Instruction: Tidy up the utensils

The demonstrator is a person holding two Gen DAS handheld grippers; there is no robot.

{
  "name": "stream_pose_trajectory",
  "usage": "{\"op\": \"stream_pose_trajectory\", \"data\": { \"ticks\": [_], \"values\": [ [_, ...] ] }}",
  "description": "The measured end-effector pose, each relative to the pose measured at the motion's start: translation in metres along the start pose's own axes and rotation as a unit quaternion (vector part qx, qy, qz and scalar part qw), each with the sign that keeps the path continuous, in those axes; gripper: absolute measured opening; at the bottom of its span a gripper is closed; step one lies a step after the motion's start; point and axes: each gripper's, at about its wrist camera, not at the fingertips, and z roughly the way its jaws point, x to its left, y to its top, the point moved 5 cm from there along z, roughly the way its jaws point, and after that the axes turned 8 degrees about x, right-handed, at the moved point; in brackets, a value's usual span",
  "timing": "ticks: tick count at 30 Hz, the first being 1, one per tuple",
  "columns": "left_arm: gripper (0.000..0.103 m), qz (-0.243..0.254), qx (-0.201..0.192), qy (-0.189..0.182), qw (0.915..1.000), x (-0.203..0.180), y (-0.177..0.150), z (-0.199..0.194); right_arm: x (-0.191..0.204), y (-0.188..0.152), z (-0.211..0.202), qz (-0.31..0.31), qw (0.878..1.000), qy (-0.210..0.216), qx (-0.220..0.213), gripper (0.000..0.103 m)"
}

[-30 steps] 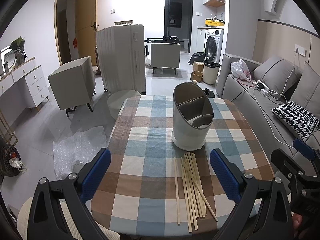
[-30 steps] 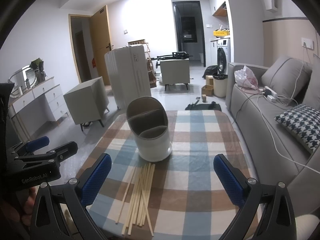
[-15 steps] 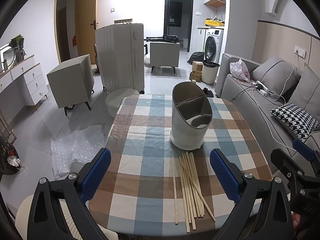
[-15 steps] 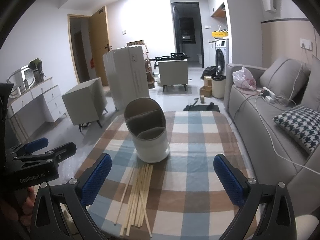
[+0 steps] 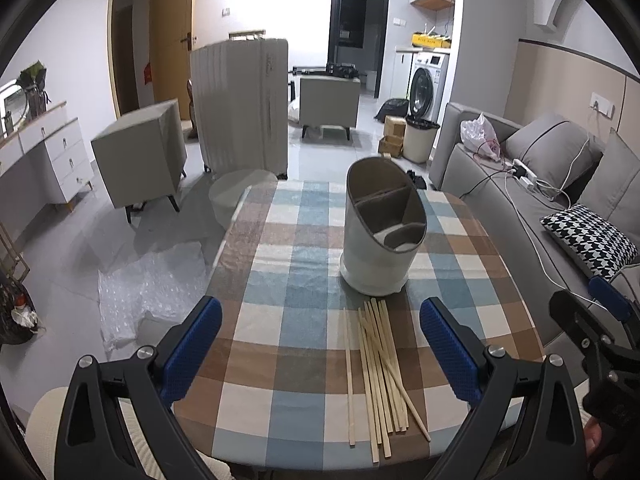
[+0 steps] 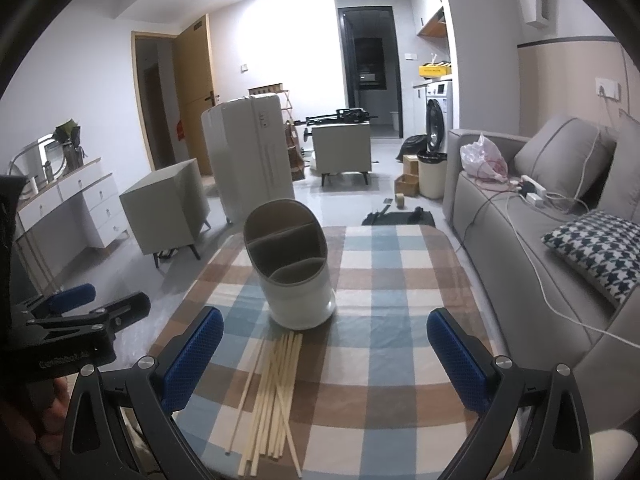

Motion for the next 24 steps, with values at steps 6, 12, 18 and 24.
{"op": "stream_pose_trajectory", "data": {
  "ticks": [6, 12, 18, 24],
  "values": [
    [0.097, -0.013, 0.046, -0.012, 0.9988, 0.010, 0.001, 0.028, 0.002, 0.003, 0.013, -0.004, 1.000, 0.005, 0.009, 0.102],
    [0.097, -0.023, 0.127, -0.018, 0.9914, 0.017, -0.007, 0.075, 0.001, 0.006, 0.037, -0.013, 1.000, -0.005, 0.028, 0.096],
    [0.097, -0.023, 0.202, -0.022, 0.9789, 0.016, -0.019, 0.116, -0.002, 0.009, 0.062, -0.017, 0.999, -0.007, 0.042, 0.095],
    [0.089, -0.038, 0.248, -0.026, 0.9676, 0.013, -0.019, 0.149, -0.006, 0.014, 0.092, -0.015, 0.998, -0.008, 0.068, 0.092]
  ]
}}
